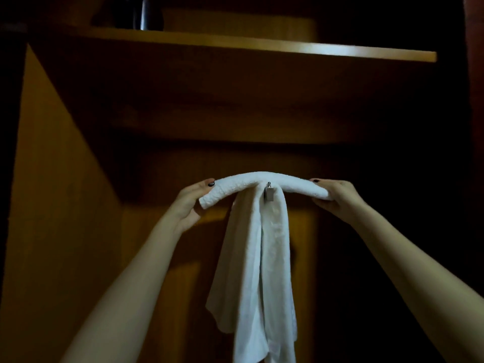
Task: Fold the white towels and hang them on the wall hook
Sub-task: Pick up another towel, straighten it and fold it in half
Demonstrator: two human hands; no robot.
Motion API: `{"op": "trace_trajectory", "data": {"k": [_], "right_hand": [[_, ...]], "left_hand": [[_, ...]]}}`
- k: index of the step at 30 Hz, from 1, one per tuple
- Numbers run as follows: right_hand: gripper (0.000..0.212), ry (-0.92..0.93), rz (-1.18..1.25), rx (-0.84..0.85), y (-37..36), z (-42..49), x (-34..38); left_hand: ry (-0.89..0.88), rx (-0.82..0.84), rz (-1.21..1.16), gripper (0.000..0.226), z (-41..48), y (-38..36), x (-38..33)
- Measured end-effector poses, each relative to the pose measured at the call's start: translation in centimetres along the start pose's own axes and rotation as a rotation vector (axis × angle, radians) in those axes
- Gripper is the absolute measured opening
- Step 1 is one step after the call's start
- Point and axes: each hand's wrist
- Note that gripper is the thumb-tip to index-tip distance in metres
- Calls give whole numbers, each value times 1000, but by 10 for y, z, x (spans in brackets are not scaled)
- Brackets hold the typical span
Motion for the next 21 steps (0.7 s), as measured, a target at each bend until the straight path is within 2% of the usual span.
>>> {"op": "trace_trajectory", "data": {"k": [3,6,8,10,13,15,17,18,19,21], "right_hand": [[17,-65,41,6,-7,-10,-18],[11,-124,60,70,-16,-29,-38],[18,-133,132,116,-24,-42,-52],[18,-90,176,142,-29,-54,-65],[15,47,100,143,-31,-64,-78],[25,145,-19,74,-30,-67,-82],[28,245,-137,-23,-31,-69,-82],[29,299,-165,-37,-31,-72,-82],[30,356,-176,-18,-32,-74,-81],[25,433,-181,93,-36,-81,-80]], "left_hand": [[61,20,-157,21,-7,7,23],[130,93,-200,41,-17,12,51],[161,105,-206,43,-20,9,70],[155,106,-204,39,-24,2,82],[89,72,-172,28,-32,-6,89],[9,20,-14,41,-41,-12,88],[-122,-22,330,64,-46,-16,85],[-207,-47,502,67,-49,-20,82],[-286,-42,628,66,-53,-25,79],[-390,78,730,66,-60,-38,78]]}}
Point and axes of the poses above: each hand's wrist, its own z-axis towards the middle knuckle, its own y-axis out of the back of the hand, x = y × z, and after that the axes turned 2 degrees about y, right-handed
